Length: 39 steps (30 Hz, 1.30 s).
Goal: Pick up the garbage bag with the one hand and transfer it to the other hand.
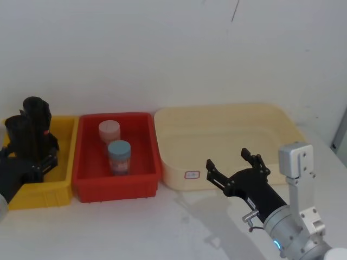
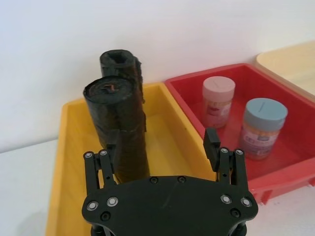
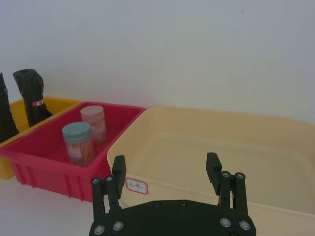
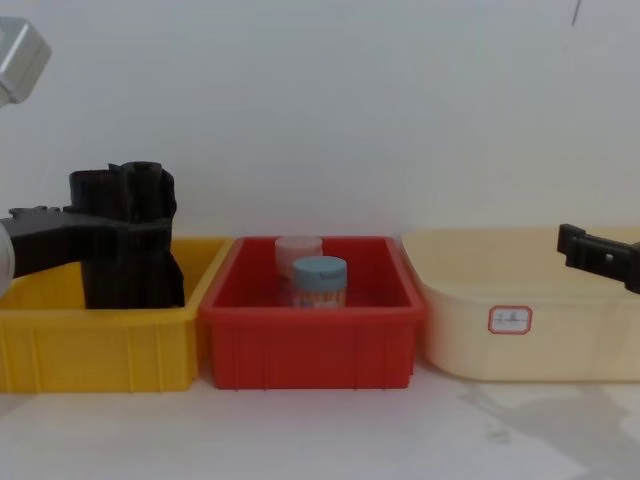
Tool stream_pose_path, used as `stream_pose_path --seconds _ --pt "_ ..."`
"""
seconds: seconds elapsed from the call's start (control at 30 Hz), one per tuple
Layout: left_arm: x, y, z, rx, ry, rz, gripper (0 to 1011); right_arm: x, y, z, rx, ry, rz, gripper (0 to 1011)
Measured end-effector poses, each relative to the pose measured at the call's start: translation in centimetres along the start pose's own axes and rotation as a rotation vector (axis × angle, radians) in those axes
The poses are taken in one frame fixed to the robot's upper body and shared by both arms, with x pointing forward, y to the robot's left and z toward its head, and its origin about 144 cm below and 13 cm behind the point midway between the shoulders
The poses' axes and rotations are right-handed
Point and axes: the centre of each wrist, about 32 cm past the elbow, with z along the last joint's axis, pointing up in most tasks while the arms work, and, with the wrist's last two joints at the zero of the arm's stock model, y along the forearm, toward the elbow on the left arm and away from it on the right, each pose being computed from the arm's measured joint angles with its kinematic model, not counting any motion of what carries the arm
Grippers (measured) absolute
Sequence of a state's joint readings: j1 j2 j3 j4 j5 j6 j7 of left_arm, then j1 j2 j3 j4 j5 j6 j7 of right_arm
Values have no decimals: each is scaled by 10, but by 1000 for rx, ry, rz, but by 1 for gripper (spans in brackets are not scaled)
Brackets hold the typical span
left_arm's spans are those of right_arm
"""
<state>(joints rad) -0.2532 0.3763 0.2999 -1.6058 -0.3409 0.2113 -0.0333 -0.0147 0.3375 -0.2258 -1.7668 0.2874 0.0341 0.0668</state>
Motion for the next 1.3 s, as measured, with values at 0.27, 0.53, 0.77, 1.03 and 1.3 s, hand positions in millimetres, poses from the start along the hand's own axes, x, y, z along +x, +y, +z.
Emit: stream_pose_path --seconds 0.27,0.53,0.77,1.03,1.3 --pt "3 -2 -4 13 7 26 1002 0 0 0 0 0 0 1002" --pt "5 -1 -10 29 16 43 1001 0 0 0 0 0 0 1001" --pt "10 -5 -14 40 20 55 1001 0 0 0 0 0 0 1001" --pt "19 -15 -14 48 15 54 1001 0 0 0 0 0 0 1001" --pt "26 -28 -15 53 7 47 1002 0 0 0 0 0 0 1001"
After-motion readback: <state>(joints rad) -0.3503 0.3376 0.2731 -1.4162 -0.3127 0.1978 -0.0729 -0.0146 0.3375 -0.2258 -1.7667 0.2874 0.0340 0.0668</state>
